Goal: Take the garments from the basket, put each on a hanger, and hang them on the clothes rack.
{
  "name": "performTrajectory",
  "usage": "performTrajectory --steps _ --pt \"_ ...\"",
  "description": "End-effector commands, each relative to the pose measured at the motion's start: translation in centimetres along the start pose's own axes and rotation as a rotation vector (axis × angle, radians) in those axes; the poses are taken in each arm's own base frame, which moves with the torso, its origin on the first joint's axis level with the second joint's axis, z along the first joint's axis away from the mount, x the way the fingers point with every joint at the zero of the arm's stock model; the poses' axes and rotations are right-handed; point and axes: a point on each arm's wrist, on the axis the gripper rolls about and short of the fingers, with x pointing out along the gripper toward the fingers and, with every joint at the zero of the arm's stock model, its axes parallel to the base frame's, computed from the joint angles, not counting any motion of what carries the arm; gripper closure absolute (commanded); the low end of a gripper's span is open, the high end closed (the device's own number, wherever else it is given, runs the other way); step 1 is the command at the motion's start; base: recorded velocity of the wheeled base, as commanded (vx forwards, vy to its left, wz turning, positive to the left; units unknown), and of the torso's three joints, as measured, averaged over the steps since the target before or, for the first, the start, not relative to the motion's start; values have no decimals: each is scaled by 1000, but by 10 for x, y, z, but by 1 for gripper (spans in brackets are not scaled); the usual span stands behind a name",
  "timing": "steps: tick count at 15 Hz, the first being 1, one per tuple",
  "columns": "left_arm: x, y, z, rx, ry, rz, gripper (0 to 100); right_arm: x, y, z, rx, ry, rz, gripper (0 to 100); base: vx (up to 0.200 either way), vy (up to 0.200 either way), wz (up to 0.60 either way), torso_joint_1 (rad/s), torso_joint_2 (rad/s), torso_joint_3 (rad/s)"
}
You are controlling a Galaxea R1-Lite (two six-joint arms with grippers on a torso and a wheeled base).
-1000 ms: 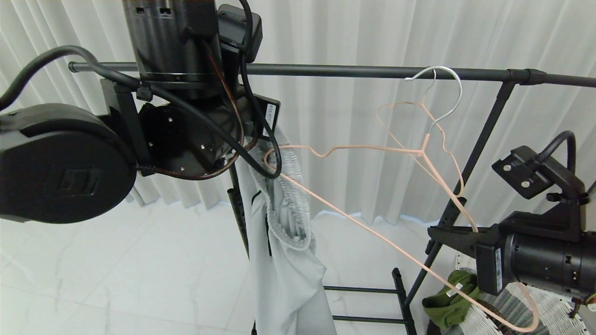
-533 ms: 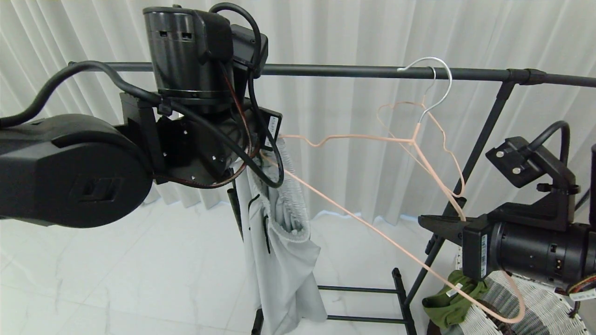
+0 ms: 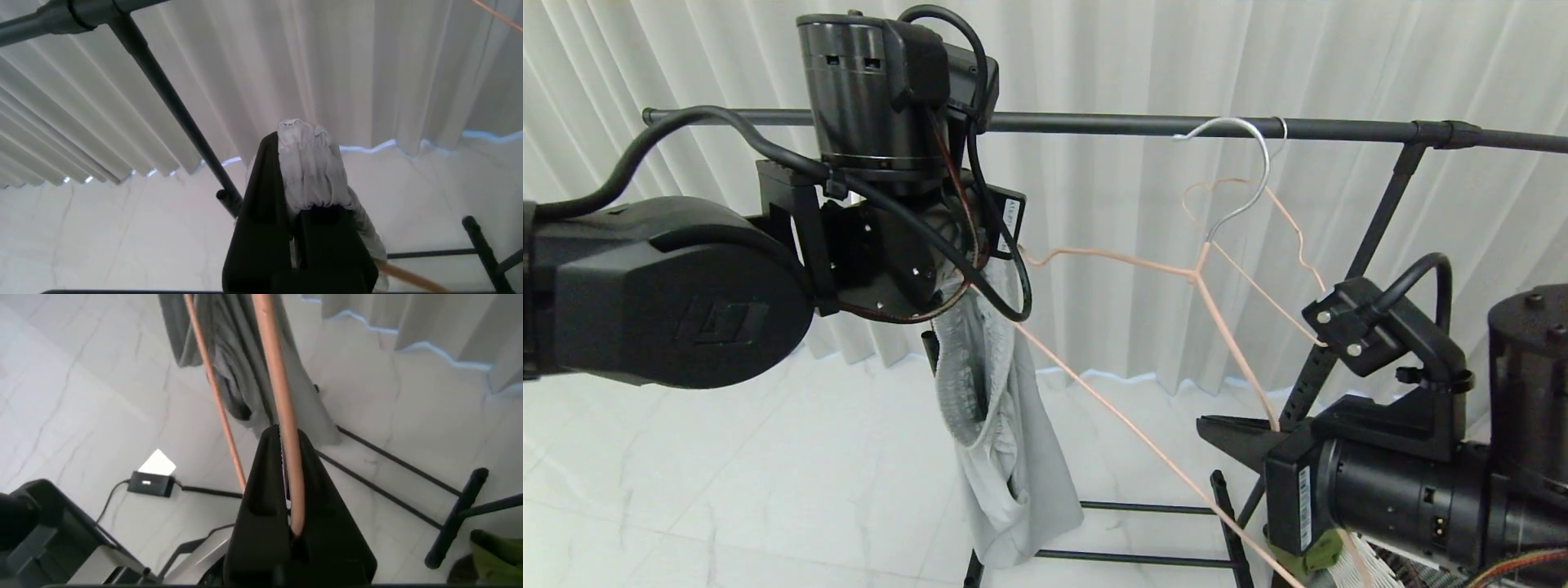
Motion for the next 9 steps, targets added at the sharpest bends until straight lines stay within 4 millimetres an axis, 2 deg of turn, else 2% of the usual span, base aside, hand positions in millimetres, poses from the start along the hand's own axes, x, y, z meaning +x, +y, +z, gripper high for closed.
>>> performTrajectory --steps 1,2,5,9 --pt "0 1 0 -2 -1 2 100 9 9 -9 -17 40 9 100 0 0 0 0 0 0" --pt "1 3 0 -2 1 9 100 15 15 -16 -9 58 -16 100 0 0 0 0 0 0" --pt "4 17 -7 48 72 43 100 18 13 -17 1 46 -73 100 0 0 0 0 0 0" --pt "-11 26 -15 129 183 19 100 20 3 -13 30 10 -170 100 0 0 0 0 0 0"
